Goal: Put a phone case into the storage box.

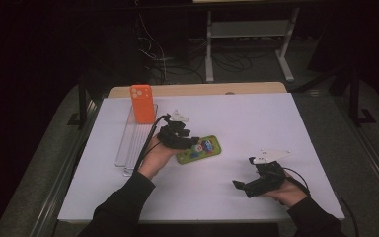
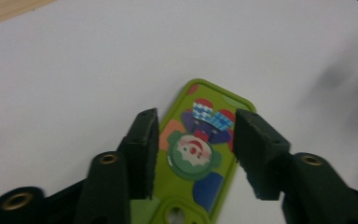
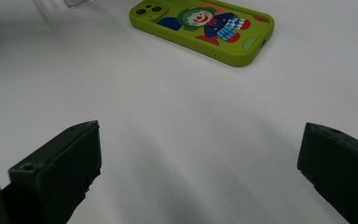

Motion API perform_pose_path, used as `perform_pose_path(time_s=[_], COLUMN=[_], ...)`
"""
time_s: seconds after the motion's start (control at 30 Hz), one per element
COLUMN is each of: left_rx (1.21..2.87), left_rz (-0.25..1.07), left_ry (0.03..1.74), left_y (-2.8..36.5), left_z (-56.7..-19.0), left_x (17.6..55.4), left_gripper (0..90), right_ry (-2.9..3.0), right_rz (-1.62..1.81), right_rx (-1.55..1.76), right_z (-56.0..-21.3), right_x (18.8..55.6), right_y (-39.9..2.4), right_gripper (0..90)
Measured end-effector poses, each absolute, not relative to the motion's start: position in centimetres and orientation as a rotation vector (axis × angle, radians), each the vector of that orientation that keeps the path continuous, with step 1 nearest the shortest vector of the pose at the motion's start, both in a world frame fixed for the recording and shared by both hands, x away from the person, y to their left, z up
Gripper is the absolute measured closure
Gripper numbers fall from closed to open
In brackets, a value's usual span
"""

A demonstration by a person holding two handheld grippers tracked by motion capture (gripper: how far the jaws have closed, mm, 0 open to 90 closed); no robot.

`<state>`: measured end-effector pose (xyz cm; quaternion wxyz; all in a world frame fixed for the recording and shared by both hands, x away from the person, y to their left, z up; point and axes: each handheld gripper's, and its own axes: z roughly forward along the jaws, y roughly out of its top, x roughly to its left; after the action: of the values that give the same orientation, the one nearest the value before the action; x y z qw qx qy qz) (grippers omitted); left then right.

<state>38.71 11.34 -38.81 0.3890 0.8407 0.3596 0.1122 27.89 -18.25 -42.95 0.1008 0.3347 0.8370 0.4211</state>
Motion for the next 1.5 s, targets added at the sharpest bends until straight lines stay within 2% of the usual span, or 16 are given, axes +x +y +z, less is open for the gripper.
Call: perform_pose_path(time_s=[0.23, 0.4, 0.63, 1.0, 1.5], left_rx=[2.139, 2.166, 2.214, 2.276, 2.230], left_rz=[0.291, 0.301, 0.268, 0.187, 0.068], left_ry=[0.961, 0.975, 1.007, 0.967, 0.865], left_y=[9.6, 8.2, 7.2, 6.6, 6.1], left_z=[-40.2, -41.2, -42.5, -43.7, -43.6], left_x=[41.1, 42.8, 44.9, 44.9, 40.1], left_gripper=[77.6, 89.3, 89.5, 89.6, 89.6], right_ry=[2.478, 2.477, 2.478, 2.479, 2.471], right_rz=[1.247, 1.253, 1.259, 1.262, 1.264], right_rx=[0.983, 0.987, 0.981, 0.971, 0.974], right_z=[-43.0, -42.9, -42.9, -42.9, -42.8], right_x=[27.9, 27.8, 27.8, 27.9, 27.8], right_y=[-18.2, -18.2, -18.2, -18.2, -18.2], right_gripper=[0.0, 0.0, 0.0, 0.0, 0.0])
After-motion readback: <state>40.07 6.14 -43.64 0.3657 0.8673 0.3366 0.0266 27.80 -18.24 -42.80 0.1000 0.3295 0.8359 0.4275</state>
